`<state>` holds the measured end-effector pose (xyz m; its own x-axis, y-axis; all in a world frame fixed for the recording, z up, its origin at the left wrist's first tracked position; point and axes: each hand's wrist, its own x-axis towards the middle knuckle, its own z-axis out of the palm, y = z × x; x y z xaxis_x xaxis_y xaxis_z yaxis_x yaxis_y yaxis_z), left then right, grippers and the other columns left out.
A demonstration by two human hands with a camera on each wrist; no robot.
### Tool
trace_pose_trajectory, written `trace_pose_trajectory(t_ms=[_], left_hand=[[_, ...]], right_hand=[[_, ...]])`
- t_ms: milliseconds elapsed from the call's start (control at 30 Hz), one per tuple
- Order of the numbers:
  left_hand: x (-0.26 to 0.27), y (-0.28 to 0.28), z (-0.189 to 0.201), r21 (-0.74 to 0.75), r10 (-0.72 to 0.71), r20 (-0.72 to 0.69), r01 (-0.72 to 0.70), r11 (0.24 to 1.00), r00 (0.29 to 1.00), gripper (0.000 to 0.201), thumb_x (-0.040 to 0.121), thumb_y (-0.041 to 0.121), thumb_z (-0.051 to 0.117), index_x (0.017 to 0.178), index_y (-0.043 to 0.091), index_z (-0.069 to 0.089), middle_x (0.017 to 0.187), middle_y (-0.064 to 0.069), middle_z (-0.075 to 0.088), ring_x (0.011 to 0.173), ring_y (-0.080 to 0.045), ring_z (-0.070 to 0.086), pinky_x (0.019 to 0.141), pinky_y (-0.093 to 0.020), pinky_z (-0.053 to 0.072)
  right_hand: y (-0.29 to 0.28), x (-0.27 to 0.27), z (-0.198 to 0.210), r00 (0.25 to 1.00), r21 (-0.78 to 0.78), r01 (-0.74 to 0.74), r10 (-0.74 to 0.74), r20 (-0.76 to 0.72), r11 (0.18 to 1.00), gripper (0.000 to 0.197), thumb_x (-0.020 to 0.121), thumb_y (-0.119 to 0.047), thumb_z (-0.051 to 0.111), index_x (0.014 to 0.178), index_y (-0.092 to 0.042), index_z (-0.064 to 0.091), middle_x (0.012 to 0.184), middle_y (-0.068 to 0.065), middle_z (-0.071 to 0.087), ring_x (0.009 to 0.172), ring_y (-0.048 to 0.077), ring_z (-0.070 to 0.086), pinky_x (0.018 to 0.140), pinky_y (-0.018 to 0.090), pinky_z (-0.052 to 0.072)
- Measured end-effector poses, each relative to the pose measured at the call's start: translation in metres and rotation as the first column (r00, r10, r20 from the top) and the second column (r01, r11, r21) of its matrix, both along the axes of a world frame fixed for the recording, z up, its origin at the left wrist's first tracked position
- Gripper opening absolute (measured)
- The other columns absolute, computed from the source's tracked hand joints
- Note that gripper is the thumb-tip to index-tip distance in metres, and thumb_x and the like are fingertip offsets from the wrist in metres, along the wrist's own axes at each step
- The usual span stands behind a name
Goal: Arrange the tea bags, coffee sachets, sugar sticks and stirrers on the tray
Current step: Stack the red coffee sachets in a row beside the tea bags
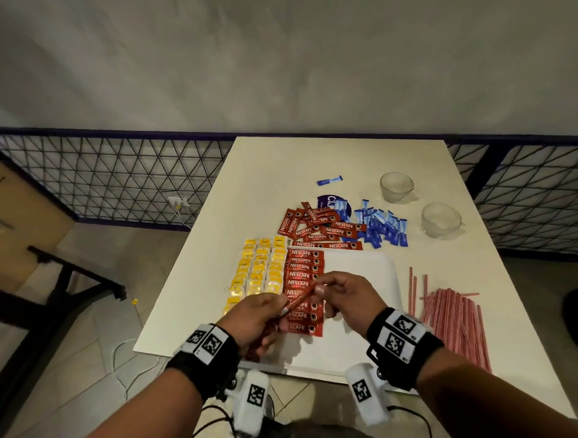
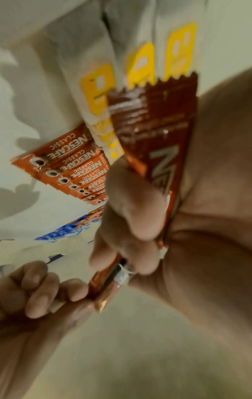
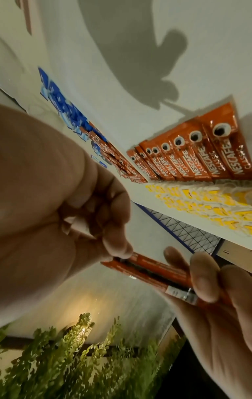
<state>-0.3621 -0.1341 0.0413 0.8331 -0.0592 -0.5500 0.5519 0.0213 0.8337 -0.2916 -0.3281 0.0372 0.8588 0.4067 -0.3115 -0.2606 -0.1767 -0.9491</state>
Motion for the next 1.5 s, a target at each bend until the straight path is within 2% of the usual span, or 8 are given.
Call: trace_pose_trajectory(t_ms=[167,433,567,667,1000,1267,1367,1500], left_hand=[[-0.005,-0.007,-0.011,0.147,0.251,0.102,-0.264,0.953,0.963,0.010,0.088,0.011,0.067,0.098,0.010,0.064,0.045,0.005,0.048,0.035,-0.011,0.034,0.040,-0.018,0.032],[0.001,0.013,-0.016,0.339,0.187,0.185,-0.242,0.909,0.965,0.002,0.090,0.013,0.066,0.090,0.012,0.065,0.052,-0.005,0.057,0.036,-0.018,0.038,0.040,-0.022,0.034],[-0.005,0.066,-0.040,0.696,0.179,0.117,-0.209,0.687,0.977,0.009,0.088,0.025,0.064,0.080,0.021,0.066,0.079,-0.003,0.070,0.071,-0.028,0.063,0.064,-0.031,0.050],[-0.013,0.097,-0.060,0.858,0.116,-0.034,-0.031,0.513,0.993,0.017,0.092,0.031,0.059,0.093,0.017,0.068,0.099,-0.007,0.071,0.098,-0.029,0.063,0.076,-0.025,0.043],[-0.015,0.118,-0.079,0.776,-0.007,-0.224,0.183,0.603,0.975,0.027,0.093,0.032,0.051,0.087,0.014,0.071,0.088,-0.014,0.073,0.085,-0.033,0.069,0.077,-0.039,0.058],[-0.017,0.118,-0.078,0.727,-0.041,-0.211,0.185,0.661,0.977,0.028,0.092,0.028,0.056,0.064,0.023,0.061,0.059,0.003,0.059,0.069,-0.028,0.066,0.068,-0.034,0.058],[-0.019,0.118,-0.077,0.719,-0.032,-0.203,0.171,0.674,0.979,0.024,0.092,0.030,0.056,0.071,0.021,0.063,0.062,0.000,0.063,0.055,-0.023,0.064,0.054,-0.029,0.056],[-0.019,0.117,-0.077,0.734,-0.057,-0.207,0.194,0.651,0.977,0.025,0.092,0.030,0.055,0.070,0.021,0.062,0.063,0.001,0.063,0.063,-0.025,0.067,0.066,-0.034,0.058]], right_hand=[[-0.010,-0.006,-0.003,0.996,0.079,0.002,0.005,-0.085,0.997,0.008,0.086,-0.009,0.067,0.094,-0.009,0.068,0.080,0.014,0.067,0.065,0.025,0.061,0.068,0.039,0.051],[-0.005,-0.015,-0.028,0.986,-0.133,0.017,-0.038,-0.161,0.991,0.006,0.087,-0.005,0.066,0.093,-0.003,0.065,0.064,0.010,0.065,0.051,0.016,0.058,0.053,0.027,0.048],[-0.013,-0.022,-0.055,0.956,-0.271,-0.010,-0.070,-0.284,0.962,0.004,0.085,-0.010,0.067,0.089,-0.008,0.065,0.073,0.019,0.065,0.055,0.022,0.056,0.060,0.034,0.044],[-0.009,-0.029,-0.067,0.939,-0.330,-0.016,-0.099,-0.328,0.944,0.003,0.087,-0.007,0.064,0.089,-0.005,0.063,0.071,0.015,0.063,0.048,0.017,0.054,0.052,0.028,0.041],[0.013,-0.035,-0.084,0.914,-0.584,0.007,-0.242,-0.326,0.812,0.007,0.077,-0.015,0.071,0.076,-0.011,0.066,0.070,0.010,0.069,0.047,0.018,0.051,0.050,0.026,0.043],[0.022,-0.035,-0.079,0.980,-0.848,-0.154,-0.034,-0.198,0.507,0.041,0.083,-0.052,0.065,0.093,-0.013,0.069,0.095,0.002,0.070,0.089,0.019,0.066,0.084,0.031,0.054],[0.022,-0.035,-0.080,0.979,-0.855,-0.159,-0.031,-0.200,0.493,0.043,0.082,-0.054,0.064,0.093,-0.014,0.070,0.096,0.000,0.070,0.089,0.018,0.066,0.086,0.033,0.054],[0.023,-0.034,-0.080,0.980,-0.864,-0.162,-0.022,-0.196,0.476,0.042,0.083,-0.055,0.063,0.090,-0.014,0.070,0.092,-0.001,0.070,0.086,0.016,0.066,0.085,0.032,0.054]])
